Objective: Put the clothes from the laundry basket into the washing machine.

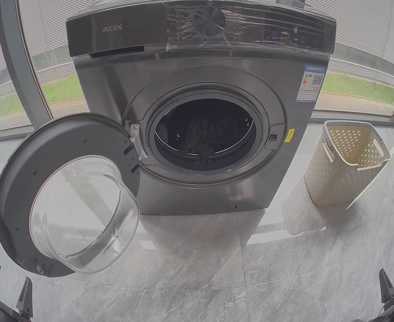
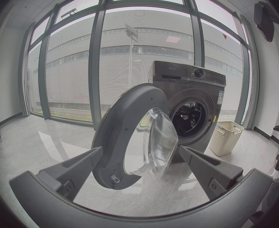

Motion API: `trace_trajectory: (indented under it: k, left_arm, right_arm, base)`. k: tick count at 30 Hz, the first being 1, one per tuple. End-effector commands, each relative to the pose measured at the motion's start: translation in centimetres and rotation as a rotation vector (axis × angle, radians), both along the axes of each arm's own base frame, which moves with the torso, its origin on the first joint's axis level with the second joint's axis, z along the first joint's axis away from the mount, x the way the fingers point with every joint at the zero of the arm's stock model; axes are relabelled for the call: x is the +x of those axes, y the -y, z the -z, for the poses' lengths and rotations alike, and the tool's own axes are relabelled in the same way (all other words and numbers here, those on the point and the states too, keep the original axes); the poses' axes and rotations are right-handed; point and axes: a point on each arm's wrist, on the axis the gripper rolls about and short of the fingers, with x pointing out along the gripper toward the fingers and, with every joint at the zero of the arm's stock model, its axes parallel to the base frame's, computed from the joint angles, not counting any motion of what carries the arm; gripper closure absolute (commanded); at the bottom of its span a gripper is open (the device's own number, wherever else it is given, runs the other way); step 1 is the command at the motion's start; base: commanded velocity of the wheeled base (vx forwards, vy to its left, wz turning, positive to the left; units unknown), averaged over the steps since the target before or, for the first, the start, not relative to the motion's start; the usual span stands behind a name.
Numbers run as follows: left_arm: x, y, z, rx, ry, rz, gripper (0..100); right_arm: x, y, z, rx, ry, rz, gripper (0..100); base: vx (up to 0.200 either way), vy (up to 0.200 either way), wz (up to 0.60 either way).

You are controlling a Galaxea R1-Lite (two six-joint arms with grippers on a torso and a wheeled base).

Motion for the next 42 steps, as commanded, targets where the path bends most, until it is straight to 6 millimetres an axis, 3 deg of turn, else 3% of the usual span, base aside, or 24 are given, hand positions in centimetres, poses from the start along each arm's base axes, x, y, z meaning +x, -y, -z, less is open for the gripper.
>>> trace_trajectory:
  k: [1,7,20,35,42]
  left_arm:
    - [0.04,0.0,0.51,0.0,-0.005,-0.001,0]
    - [0.04,0.0,0.51,0.0,-0.005,-0.001,0]
    - [0.04,0.0,0.51,0.0,-0.005,0.001,0]
    - [0.04,0.0,0.52,0.001,-0.007,0.001,0]
    - [0.04,0.0,0.51,0.003,-0.005,0.004,0]
  right_arm:
    - [-0.02,0.0,0.37,0.0,0.0,0.004,0]
    - [-0.02,0.0,0.37,0.0,0.0,0.003,0]
    - [-0.02,0.0,0.35,0.0,0.002,0.0,0]
    - [-0.02,0.0,0.35,0.0,0.002,0.0,0]
    - [-0.02,0.0,0.35,0.0,0.002,0.0,0]
  base:
    - [0.0,0.0,0.0]
    - [0.0,0.0,0.5]
    - [0.0,0.0,0.0]
    - [0.0,0.2,0.0]
    - [0.0,0.0,0.0]
